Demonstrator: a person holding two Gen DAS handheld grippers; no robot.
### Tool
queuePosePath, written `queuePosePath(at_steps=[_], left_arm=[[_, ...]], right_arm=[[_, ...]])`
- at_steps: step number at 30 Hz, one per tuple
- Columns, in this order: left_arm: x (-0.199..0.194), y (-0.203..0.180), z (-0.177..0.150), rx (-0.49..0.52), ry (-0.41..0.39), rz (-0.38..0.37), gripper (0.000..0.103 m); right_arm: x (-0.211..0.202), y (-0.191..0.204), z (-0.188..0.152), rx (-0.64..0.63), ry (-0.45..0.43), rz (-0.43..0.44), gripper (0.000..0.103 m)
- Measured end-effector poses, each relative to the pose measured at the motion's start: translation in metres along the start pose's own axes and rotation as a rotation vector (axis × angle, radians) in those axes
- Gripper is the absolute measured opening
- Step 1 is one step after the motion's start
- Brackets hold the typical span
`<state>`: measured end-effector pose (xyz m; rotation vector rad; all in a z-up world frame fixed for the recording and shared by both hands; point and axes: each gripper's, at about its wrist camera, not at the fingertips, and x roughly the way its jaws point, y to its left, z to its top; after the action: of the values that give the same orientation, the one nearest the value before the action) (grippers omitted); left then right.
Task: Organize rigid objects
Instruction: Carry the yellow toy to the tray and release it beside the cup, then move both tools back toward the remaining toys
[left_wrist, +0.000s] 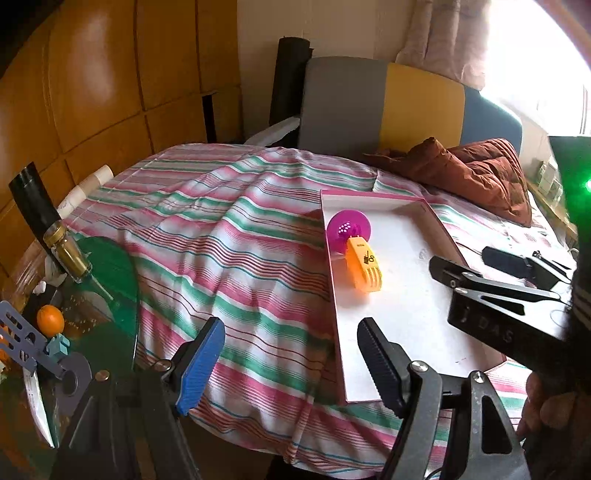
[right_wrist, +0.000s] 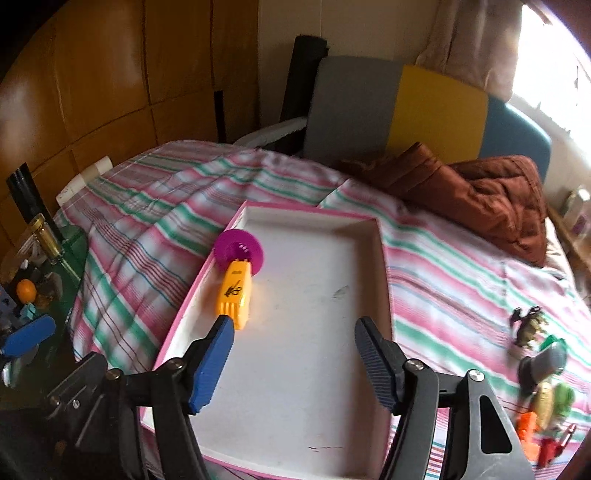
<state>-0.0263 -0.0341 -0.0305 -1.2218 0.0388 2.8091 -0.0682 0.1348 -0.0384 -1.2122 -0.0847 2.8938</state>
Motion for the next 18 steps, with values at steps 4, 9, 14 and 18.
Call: queuePosePath(at_steps=[4,9,14,18], left_arm=[[-0.002,-0.005,-0.001,0.016,-0.003,0.001,0.075],[-0.002,-0.011,-0.002,0.031,0.0,-0.001,0.075],[-0.001,-0.016,-0.002,0.048,0.009,-0.004,0.075],[0.0,-0.022,-0.003,0.062,0.016,-0.009,0.075]], right_arm=[[-0.009,-0.005,-0.005,-0.006,-0.022,-0.018,0.072],[-0.018,-0.016,-0.012,-0.01,-0.037,-0.042,0.075],[-0.026,-0.033,-0.017,-0.019,-0.049,-0.059,0.078],[-0.033,-0.055,-0.022,-0.025,-0.057,-0.072,0.08]])
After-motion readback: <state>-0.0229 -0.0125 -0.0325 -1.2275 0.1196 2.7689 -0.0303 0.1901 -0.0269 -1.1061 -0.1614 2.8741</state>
